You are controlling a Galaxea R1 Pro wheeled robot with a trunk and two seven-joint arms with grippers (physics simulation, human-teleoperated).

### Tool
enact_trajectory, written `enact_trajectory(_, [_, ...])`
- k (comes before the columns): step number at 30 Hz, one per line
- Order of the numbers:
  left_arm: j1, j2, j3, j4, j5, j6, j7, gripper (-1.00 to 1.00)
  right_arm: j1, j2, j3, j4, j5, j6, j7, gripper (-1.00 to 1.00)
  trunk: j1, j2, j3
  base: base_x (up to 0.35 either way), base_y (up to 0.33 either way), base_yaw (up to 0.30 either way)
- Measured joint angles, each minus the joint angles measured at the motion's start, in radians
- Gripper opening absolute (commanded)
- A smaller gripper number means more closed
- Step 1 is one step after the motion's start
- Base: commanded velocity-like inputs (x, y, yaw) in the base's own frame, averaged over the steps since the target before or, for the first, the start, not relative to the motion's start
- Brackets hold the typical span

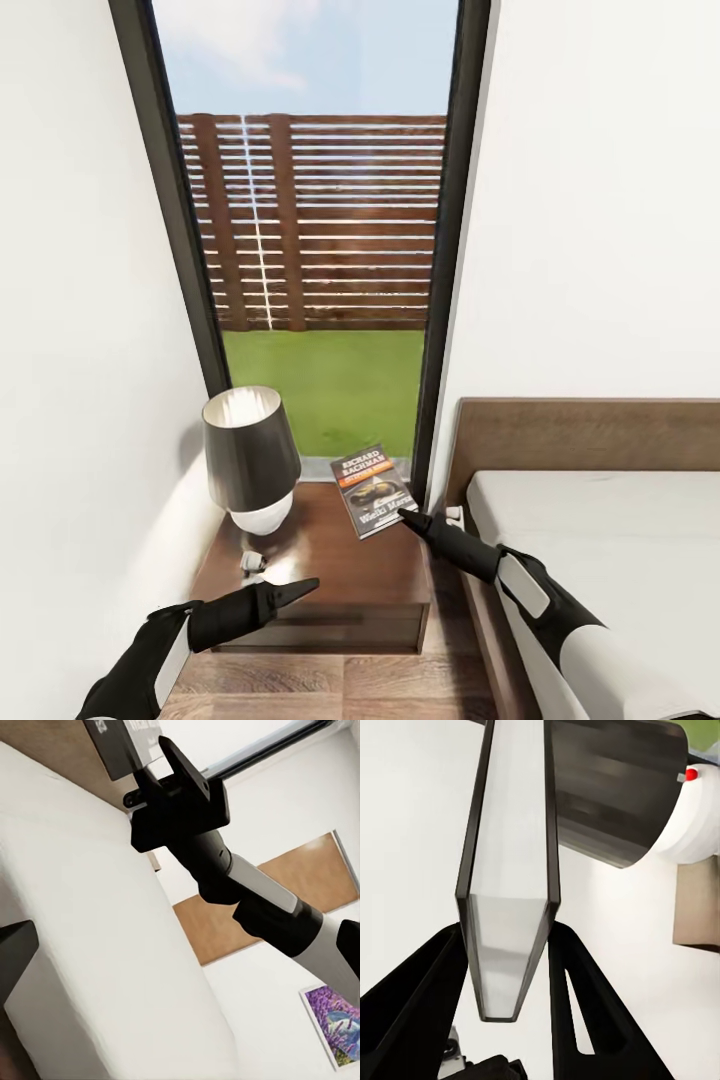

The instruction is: In the bedroom, move the book from the bed onto either nightstand, and place the two sandals side by side next to the bed.

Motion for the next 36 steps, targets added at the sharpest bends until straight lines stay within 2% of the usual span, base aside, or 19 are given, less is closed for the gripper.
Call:
enact_trajectory(13, [0.000,0.000,0.000,0.000,0.000,0.000,0.000,1.00,0.000,0.010,0.000,0.000,0.000,-0.006,0.000,-1.00,0.050,-0.091,-0.041,0.000,0.000,0.000])
enact_trajectory(19, [0.000,0.000,0.001,0.000,0.000,0.000,0.001,1.00,0.001,0.026,0.000,0.000,0.000,-0.006,0.000,-1.00,0.073,-0.133,-0.060,0.000,0.000,0.000])
enact_trajectory(36, [0.000,0.000,-0.001,0.000,0.000,0.000,0.000,1.00,0.001,0.027,0.002,0.000,0.000,-0.006,0.000,-1.00,0.138,-0.252,-0.113,0.000,0.000,0.000])
